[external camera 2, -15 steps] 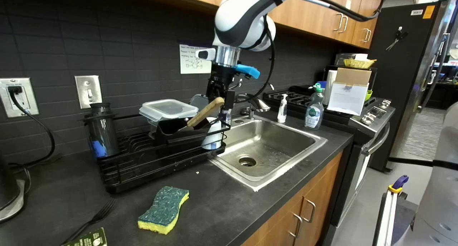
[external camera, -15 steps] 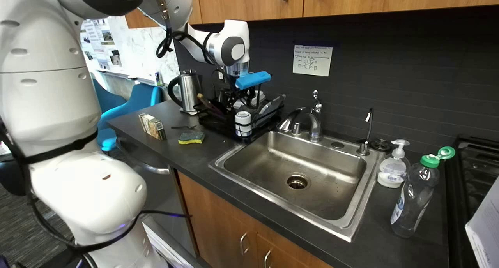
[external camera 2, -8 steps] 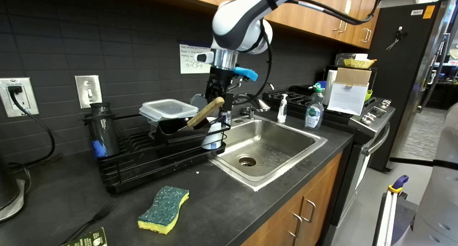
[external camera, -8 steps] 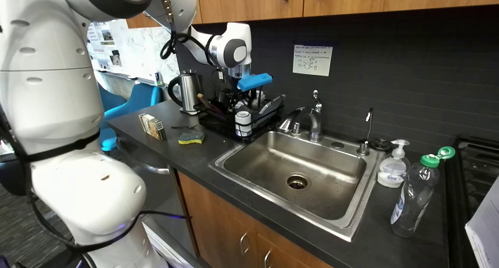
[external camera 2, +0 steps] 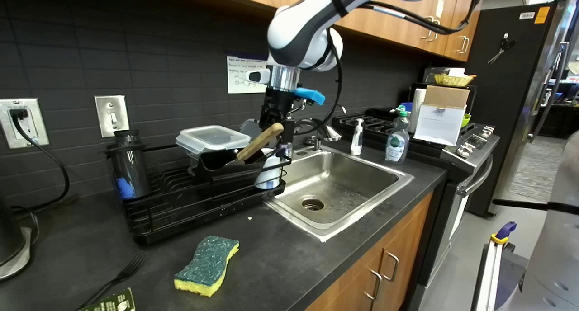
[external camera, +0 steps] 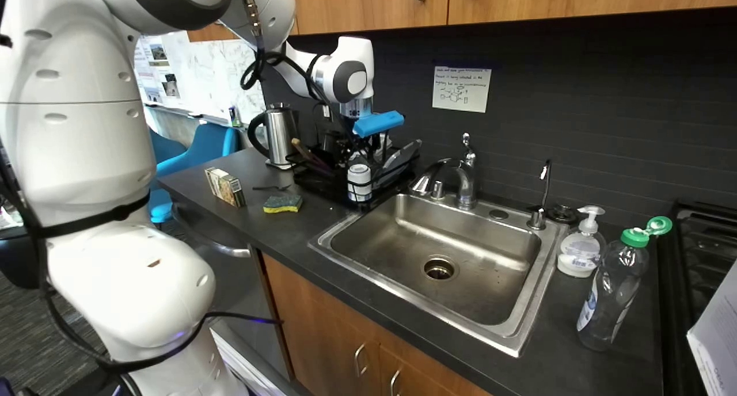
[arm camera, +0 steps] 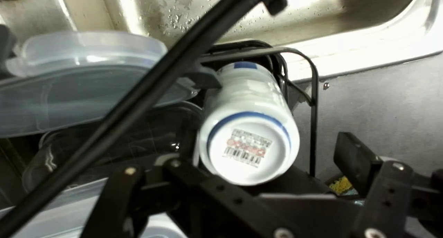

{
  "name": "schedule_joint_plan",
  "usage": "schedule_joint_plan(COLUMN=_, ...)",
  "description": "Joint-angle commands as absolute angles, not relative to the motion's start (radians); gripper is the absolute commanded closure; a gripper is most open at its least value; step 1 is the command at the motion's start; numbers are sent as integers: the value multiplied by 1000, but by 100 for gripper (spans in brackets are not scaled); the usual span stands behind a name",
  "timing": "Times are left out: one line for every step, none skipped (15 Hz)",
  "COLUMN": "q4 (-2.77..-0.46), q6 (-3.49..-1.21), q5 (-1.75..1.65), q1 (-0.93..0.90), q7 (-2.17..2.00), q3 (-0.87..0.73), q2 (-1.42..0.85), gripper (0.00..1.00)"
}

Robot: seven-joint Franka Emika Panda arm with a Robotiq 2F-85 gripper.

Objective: Move the white mug to the left side of the dishrack.

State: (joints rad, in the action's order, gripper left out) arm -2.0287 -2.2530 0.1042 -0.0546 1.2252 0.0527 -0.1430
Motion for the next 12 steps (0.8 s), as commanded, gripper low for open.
schedule_joint_plan(q4=-2011, q6=-2255, q5=103, q1=-40, q7=1243, q3=70, q2=-156, gripper=0)
schedule_joint_plan(q4=-2011, q6=-2256, q5=103, q1=-40, q7=1243, q3=71, q2=-156, gripper=0)
schedule_joint_plan(q4=-2011, q6=-2256, q5=102, q1=-40, q7=1243, q3=71, q2=-157, gripper=0)
schedule_joint_plan(q4=-2011, q6=-2255, q5=102, q1=-40, q7=1244, q3=73, q2=-157, gripper=0)
schedule_joint_plan(q4=-2012, q6=-2256, q5=102, q1=-41, q7=1244, q3=74, q2=-158, gripper=0)
schedule_joint_plan(q4=-2012, q6=-2256, q5=101, q1=-41, q7=1244, q3=75, q2=-159, gripper=0)
schedule_joint_plan(q4=-2011, q6=-2256, q5=101, q1=-41, q7=1244, q3=75, q2=-161, gripper=0)
schedule_joint_plan(q4=-2011, q6=-2256, q5=100, q1=-41, q7=1244, q3=76, q2=-163, gripper=0)
schedule_joint_plan(q4=-2011, q6=-2256, q5=100, q1=-41, q7=1244, q3=77, q2=-165, gripper=0)
schedule_joint_plan(q4=-2011, q6=-2256, q5=99, q1=-40, q7=1244, q3=77, q2=-167, gripper=0)
schedule_joint_plan(q4=-2010, q6=-2256, q5=98, q1=-40, q7=1244, q3=78, q2=-168, gripper=0)
schedule_joint_plan(q4=-2010, q6=-2256, q5=99, q1=-40, q7=1244, q3=78, q2=-170, gripper=0)
